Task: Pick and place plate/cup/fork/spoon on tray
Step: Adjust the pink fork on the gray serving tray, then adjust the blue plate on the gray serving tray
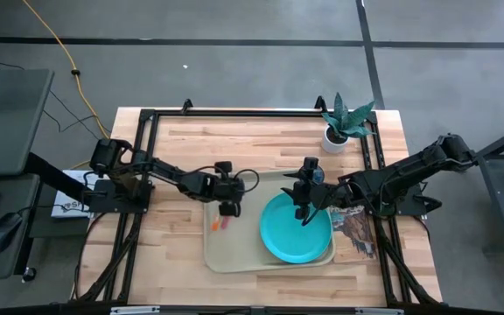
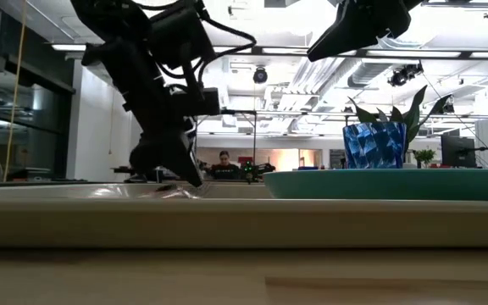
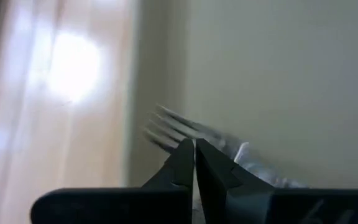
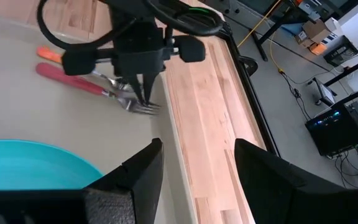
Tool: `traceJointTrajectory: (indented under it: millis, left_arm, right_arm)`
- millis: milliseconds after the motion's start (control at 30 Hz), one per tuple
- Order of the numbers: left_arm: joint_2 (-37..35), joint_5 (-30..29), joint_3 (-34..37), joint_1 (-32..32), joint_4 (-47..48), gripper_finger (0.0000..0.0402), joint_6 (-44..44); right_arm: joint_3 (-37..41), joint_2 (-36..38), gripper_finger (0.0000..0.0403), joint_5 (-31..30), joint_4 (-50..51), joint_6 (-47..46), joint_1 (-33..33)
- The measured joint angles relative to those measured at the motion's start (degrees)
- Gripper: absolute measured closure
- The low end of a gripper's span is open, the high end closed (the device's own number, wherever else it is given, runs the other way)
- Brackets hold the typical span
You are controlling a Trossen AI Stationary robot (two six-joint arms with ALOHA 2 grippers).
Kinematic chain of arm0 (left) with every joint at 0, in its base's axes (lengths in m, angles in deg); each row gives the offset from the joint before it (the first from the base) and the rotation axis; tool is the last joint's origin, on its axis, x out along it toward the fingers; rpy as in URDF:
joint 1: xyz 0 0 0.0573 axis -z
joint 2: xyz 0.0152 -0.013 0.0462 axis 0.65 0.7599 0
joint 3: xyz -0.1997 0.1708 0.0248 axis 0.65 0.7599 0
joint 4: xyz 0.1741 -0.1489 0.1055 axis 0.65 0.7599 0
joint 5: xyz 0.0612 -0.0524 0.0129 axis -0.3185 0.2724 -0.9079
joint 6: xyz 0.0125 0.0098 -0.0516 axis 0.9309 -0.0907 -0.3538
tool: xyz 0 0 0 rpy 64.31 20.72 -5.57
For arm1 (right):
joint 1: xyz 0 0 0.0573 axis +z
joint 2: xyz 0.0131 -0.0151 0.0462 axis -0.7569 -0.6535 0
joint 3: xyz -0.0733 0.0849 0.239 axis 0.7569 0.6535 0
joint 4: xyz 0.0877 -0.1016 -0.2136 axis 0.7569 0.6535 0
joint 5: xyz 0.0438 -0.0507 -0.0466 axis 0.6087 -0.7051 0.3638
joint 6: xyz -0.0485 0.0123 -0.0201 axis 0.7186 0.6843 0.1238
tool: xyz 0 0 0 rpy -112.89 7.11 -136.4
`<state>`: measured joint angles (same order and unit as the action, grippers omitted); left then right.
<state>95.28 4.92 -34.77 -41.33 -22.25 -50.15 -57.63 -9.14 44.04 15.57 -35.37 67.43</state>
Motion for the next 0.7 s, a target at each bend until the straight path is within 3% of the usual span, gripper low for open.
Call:
traceJointTrajectory:
  millis: [367,600,700]
  left_arm:
    - [-1.2,-3.4,0.0,1.1,3.1,0.0401,-2.5]
    - [-3.2,-3.8,0.0,6.8,4.5,0.0401,-6.1]
    - [-5.2,-7.1,0.0,10.1,2.5,0.0401,-7.0]
  right_arm:
    - [0.0,0.0,0.0215,0.0,0.0,0.0,0.0]
    - [0.0,0.0,0.0214,1.2,0.6,-0.1,0.0]
    - [0.2,0.0,0.0215,3.8,2.0,-0.3,0.0]
